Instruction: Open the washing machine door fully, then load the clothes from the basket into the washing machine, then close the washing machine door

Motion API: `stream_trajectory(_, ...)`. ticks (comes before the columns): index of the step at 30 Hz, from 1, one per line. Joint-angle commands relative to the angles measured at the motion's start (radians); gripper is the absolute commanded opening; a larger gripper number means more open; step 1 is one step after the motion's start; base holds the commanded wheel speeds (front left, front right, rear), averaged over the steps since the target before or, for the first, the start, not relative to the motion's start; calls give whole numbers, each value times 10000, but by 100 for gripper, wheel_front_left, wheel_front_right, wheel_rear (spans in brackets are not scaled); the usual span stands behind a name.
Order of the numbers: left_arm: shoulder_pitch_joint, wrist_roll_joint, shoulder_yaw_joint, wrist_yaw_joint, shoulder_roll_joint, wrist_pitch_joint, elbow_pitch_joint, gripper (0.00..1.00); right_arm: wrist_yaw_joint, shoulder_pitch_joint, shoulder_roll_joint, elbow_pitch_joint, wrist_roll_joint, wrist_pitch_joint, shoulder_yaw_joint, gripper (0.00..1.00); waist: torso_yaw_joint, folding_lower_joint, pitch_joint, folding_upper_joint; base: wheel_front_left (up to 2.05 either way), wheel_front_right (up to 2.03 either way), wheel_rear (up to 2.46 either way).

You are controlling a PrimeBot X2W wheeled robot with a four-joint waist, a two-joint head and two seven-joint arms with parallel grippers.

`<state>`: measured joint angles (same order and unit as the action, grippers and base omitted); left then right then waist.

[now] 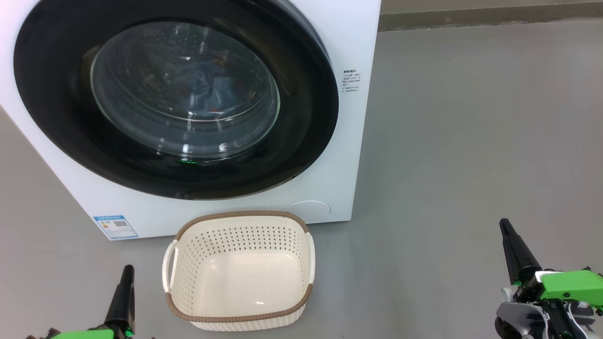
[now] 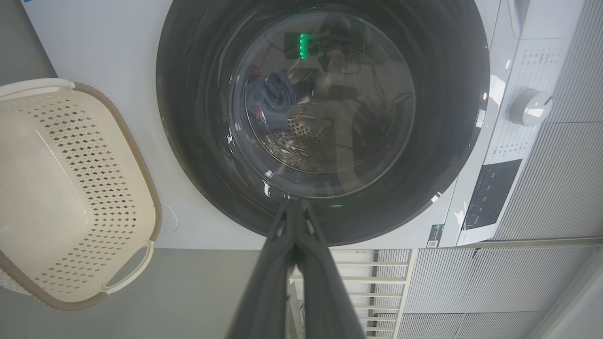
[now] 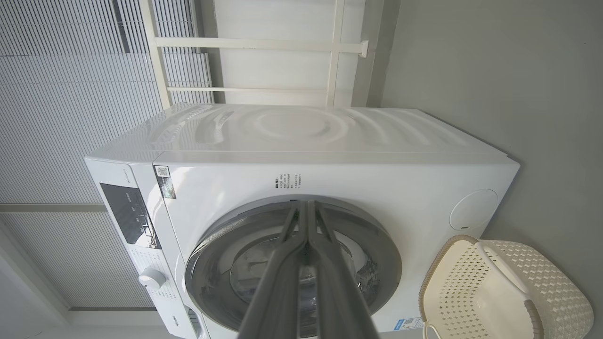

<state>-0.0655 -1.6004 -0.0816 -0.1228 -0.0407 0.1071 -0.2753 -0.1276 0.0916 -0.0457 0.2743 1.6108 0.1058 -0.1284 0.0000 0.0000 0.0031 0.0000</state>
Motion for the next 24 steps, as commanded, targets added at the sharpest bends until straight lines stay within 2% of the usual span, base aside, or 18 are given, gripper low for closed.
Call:
stream_trajectory(1,-426,-81,-323,-79,-95,62,300,0,-31,159,-79,-297,10,43,185,0,0,0,0,0,0,0,0)
stream_trajectory(24,-425,-82,-322,-79,-95,62,300,0,-31,161,-69,-297,-3,56,169,0,0,0,0,0,0,0,0)
